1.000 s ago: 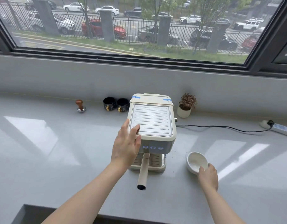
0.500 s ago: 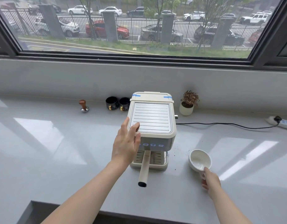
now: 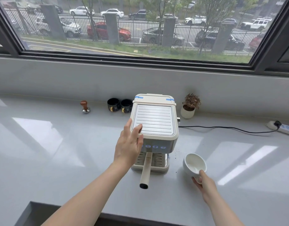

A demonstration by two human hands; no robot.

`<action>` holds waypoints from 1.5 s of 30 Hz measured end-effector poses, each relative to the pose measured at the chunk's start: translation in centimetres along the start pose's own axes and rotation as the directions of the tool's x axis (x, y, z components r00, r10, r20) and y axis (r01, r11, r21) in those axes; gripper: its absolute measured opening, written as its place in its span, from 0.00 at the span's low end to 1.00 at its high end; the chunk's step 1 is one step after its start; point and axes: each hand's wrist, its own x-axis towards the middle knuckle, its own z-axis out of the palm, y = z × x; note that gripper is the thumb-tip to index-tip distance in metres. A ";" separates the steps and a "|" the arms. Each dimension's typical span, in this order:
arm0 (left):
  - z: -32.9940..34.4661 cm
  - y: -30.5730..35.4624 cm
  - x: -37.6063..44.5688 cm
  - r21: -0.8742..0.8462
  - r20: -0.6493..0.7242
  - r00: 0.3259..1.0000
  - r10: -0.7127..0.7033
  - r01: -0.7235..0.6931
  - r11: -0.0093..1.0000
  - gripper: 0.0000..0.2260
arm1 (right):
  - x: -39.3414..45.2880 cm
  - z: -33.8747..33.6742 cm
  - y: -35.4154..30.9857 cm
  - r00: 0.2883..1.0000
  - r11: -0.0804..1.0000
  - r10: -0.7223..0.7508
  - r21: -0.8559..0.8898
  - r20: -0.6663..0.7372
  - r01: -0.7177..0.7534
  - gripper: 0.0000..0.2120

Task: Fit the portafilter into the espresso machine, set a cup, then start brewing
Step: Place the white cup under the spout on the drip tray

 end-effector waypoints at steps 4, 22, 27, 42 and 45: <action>0.0 0.0 -0.1 -0.010 -0.006 1.000 -0.009 0.009 1.000 0.19 | -1.7 2.4 -0.9 0.996 0.999 -0.038 -0.028 0.082 0.040 0.17; -0.1 -0.1 -0.1 -0.032 -0.005 1.000 0.001 -0.001 0.999 0.19 | -4.7 10.7 -0.3 0.965 0.932 0.036 -0.357 0.260 0.061 0.09; -0.2 0.0 -0.1 -0.043 -0.005 1.000 0.013 -0.013 0.999 0.19 | -4.2 12.4 0.0 0.969 0.917 0.048 -0.395 0.243 0.054 0.08; -0.8 0.2 -0.2 -0.035 0.006 1.000 0.011 -0.010 0.999 0.20 | -3.2 15.8 -0.3 0.960 0.844 -0.022 -0.509 0.280 0.168 0.11; -0.7 0.2 -0.3 -0.032 0.002 1.000 0.009 -0.009 0.999 0.20 | -2.9 16.0 -0.5 0.952 0.853 -0.021 -0.491 0.305 0.176 0.10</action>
